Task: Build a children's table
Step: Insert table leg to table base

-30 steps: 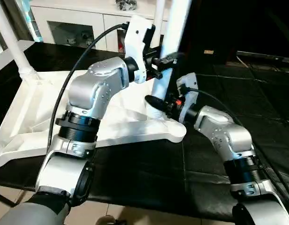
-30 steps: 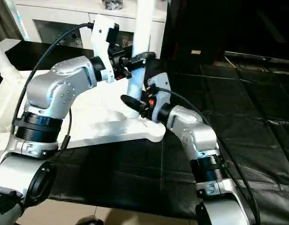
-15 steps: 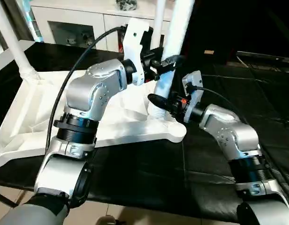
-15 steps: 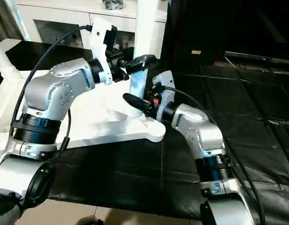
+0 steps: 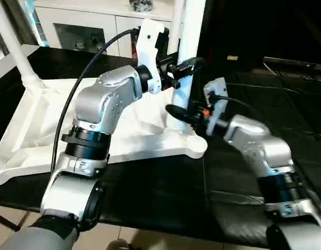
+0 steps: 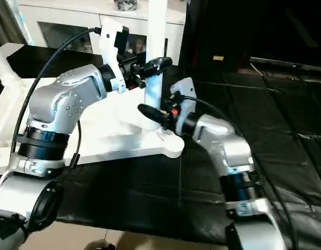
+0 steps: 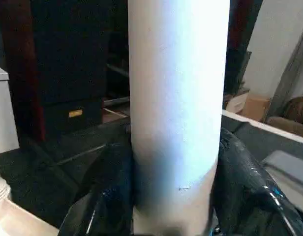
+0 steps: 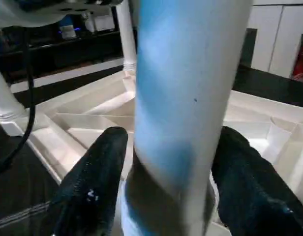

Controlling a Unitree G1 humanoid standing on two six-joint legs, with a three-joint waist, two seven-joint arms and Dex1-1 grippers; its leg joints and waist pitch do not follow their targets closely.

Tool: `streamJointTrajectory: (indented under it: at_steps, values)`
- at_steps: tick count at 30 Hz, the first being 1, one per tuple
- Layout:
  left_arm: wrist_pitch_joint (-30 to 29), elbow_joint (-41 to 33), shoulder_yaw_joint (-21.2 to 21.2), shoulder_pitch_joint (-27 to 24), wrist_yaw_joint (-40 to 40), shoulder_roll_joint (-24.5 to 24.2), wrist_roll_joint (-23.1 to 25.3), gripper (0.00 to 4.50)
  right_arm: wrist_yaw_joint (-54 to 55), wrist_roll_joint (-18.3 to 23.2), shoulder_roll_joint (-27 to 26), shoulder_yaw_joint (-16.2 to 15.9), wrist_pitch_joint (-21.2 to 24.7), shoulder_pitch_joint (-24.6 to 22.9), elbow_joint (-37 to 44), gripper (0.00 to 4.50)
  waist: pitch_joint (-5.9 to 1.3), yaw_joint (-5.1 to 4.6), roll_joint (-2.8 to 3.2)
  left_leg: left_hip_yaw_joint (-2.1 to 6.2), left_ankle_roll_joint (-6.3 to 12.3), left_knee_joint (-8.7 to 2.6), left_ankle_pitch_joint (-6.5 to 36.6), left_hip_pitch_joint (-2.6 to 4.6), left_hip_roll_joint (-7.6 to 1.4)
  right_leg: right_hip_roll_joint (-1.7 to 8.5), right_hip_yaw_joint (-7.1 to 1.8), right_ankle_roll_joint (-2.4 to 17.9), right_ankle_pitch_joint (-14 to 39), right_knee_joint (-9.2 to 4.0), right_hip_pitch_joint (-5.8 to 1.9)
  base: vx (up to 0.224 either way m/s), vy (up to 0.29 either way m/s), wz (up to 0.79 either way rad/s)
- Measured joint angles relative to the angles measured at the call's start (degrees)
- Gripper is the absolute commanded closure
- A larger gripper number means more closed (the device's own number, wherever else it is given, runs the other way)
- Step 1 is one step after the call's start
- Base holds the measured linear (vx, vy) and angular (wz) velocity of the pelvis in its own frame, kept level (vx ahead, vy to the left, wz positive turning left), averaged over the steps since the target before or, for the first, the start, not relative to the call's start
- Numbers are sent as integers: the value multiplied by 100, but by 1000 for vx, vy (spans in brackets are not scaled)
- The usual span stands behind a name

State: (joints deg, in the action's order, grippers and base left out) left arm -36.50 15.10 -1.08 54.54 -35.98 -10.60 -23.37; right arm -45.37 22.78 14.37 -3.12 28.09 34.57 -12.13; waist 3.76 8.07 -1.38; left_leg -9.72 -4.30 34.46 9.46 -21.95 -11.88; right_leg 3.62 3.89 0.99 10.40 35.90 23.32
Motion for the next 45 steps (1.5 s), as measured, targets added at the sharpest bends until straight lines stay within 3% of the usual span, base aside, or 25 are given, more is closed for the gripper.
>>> streamJointTrajectory:
  at_steps: [5,10,23,32,38,45]
  values:
    - [-2,-4,-1,0,-17,-3,3,266,-109,-46,131,-57,-9,3,90,125,0,1,0,0,0,0,0,-1,0,0,0,0,0,-1,0,0,0,0]
    - [-2,-18,-2,1,-46,-24,3,266,-334,17,301,-127,380,216,64,122,1,2,1,0,0,0,0,0,0,0,0,0,0,0,0,0,0,0]
    - [-189,-439,-338,-59,-519,-66,-80,266,-648,193,292,-90,712,680,-590,122,1,4,1,0,0,0,0,0,-1,0,0,1,0,0,0,0,0,0]
    - [-271,-533,-394,-109,-691,-154,-120,266,-1016,245,389,-113,853,688,-653,122,1,8,1,0,0,1,0,-1,0,0,0,1,-1,1,0,0,0,0]
    - [-310,-535,-419,-113,-700,-155,-120,266,-1132,240,424,-179,853,688,-654,192,1,5,1,0,0,1,0,-1,0,0,0,1,-1,1,0,0,0,0]
    - [-358,-545,-415,-113,-700,-157,-144,266,-1255,236,421,-188,853,687,-651,245,1,6,1,0,0,1,0,-1,0,0,0,1,-1,1,0,0,0,0]
